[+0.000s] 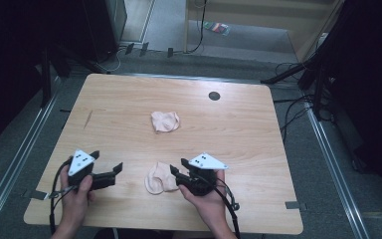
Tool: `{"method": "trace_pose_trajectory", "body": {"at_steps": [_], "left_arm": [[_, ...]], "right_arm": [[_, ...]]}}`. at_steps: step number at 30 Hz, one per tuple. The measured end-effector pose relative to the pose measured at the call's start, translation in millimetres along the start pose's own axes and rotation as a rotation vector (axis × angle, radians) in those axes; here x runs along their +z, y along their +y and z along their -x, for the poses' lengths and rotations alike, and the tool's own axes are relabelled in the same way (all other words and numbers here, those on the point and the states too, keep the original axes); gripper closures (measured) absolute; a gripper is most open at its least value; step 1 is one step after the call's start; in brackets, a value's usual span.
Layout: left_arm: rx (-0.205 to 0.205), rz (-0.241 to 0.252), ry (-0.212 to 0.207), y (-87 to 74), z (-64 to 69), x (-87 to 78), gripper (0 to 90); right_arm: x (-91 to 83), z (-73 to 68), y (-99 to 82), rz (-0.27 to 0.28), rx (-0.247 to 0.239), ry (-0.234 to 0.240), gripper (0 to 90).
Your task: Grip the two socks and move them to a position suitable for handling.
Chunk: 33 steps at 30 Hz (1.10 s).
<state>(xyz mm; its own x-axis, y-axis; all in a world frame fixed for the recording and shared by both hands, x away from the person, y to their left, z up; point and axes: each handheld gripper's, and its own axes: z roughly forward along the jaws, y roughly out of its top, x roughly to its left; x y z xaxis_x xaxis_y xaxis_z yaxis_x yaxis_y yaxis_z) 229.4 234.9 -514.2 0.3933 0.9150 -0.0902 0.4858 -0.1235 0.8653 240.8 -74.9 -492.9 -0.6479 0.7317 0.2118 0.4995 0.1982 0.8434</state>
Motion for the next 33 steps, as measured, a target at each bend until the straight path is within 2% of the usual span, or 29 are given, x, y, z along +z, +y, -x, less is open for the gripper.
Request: {"method": "trace_pose_trajectory", "body": {"at_steps": [1,2,4,5,7,10,11,13,14,15,16,18,20,21,23,24,25,26,27,28,29,30,31,32,33], "left_arm": [[-0.002,-0.024,0.0,2.3,6.0,5.6,9.1],[-0.034,-0.037,-0.019,4.6,15.3,13.1,12.3],[-0.042,-0.04,-0.028,4.4,20.4,16.5,13.7],[-0.04,-0.042,-0.049,3.0,26.3,19.1,13.7],[-0.016,-0.052,-0.103,-2.4,34.2,21.1,13.7],[0.013,-0.085,-0.163,-14.6,40.8,21.7,14.4],[0.03,-0.119,-0.17,-20.7,43.6,22.0,19.6],[0.033,-0.125,-0.182,-22.0,45.3,21.6,30.8],[0.039,-0.127,-0.193,-22.1,46.3,21.1,30.8],[0.038,-0.124,-0.212,-21.9,48.5,21.0,39.5],[0.039,-0.128,-0.227,-21.7,50.1,21.4,39.5],[0.05,-0.14,-0.238,-22.6,54.5,24.6,45.4],[0.053,-0.156,-0.258,-23.8,58.5,27.7,50.1],[0.061,-0.179,-0.244,-24.7,63.9,32.4,53.6],[0.059,-0.19,-0.235,-25.1,65.5,34.8,56.1],[0.049,-0.204,-0.225,-25.4,66.8,37.4,58.3],[0.045,-0.218,-0.216,-25.7,67.9,40.7,62.6],[0.045,-0.218,-0.216,-25.7,67.9,40.7,64.7],[0.042,-0.217,-0.202,-25.3,69.4,41.5,64.7],[0.05,-0.222,-0.189,-24.5,69.5,41.8,69.4],[0.052,-0.225,-0.194,-23.9,68.7,42.2,79.5],[0.051,-0.23,-0.206,-23.5,67.3,42.8,79.5],[0.052,-0.235,-0.217,-23.2,65.0,43.6,84.3],[0.059,-0.237,-0.225,-22.7,63.0,43.8,87.4],[0.06,-0.244,-0.234,-21.4,60.4,43.6,88.6]], "right_arm": [[2.8,-1.6,-2.9,-0.009,-0.008,0.013,56.3],[8.1,-4.4,-9.2,-0.031,-0.016,0.027,57.1],[9.9,-4.9,-11.7,-0.043,-0.023,0.03,57.2],[13.8,-6.5,-20.5,-0.069,-0.043,0.028,57.2],[15.2,-6.5,-24.5,-0.079,-0.052,0.024,57.3],[18.8,-6.4,-34.8,-0.104,-0.067,0.024,57.6],[21.9,-7.2,-38.6,-0.118,-0.073,0.032,57.7],[23.9,-8.8,-40.2,-0.124,-0.085,0.038,57.5],[25.3,-11.0,-41.3,-0.127,-0.098,0.04,57.0],[28.0,-16.1,-43.3,-0.139,-0.129,0.042,54.7],[28.0,-16.1,-43.3,-0.139,-0.129,0.042,54.7],[29.7,-20.2,-45.0,-0.145,-0.149,0.042,53.8],[31.9,-23.2,-47.2,-0.15,-0.166,0.023,54.5],[33.9,-24.4,-49.1,-0.158,-0.175,0.0,57.2],[35.6,-23.9,-50.4,-0.165,-0.179,-0.017,60.0],[36.8,-23.6,-51.3,-0.173,-0.173,-0.028,62.7],[37.6,-22.4,-52.4,-0.168,-0.165,-0.049,70.4],[37.6,-22.4,-52.4,-0.168,-0.165,-0.049,70.4],[37.3,-22.4,-52.4,-0.166,-0.158,-0.056,75.4],[36.8,-21.4,-51.4,-0.16,-0.156,-0.059,79.6],[34.5,-18.5,-49.0,-0.147,-0.132,-0.041,83.5],[34.5,-18.5,-49.0,-0.147,-0.132,-0.041,83.5],[32.3,-15.8,-47.0,-0.136,-0.106,-0.025,84.5],[28.6,-11.9,-43.8,-0.124,-0.061,-0.012,84.9],[26.1,-8.6,-41.6,-0.112,-0.038,0.0,85.2]]}}
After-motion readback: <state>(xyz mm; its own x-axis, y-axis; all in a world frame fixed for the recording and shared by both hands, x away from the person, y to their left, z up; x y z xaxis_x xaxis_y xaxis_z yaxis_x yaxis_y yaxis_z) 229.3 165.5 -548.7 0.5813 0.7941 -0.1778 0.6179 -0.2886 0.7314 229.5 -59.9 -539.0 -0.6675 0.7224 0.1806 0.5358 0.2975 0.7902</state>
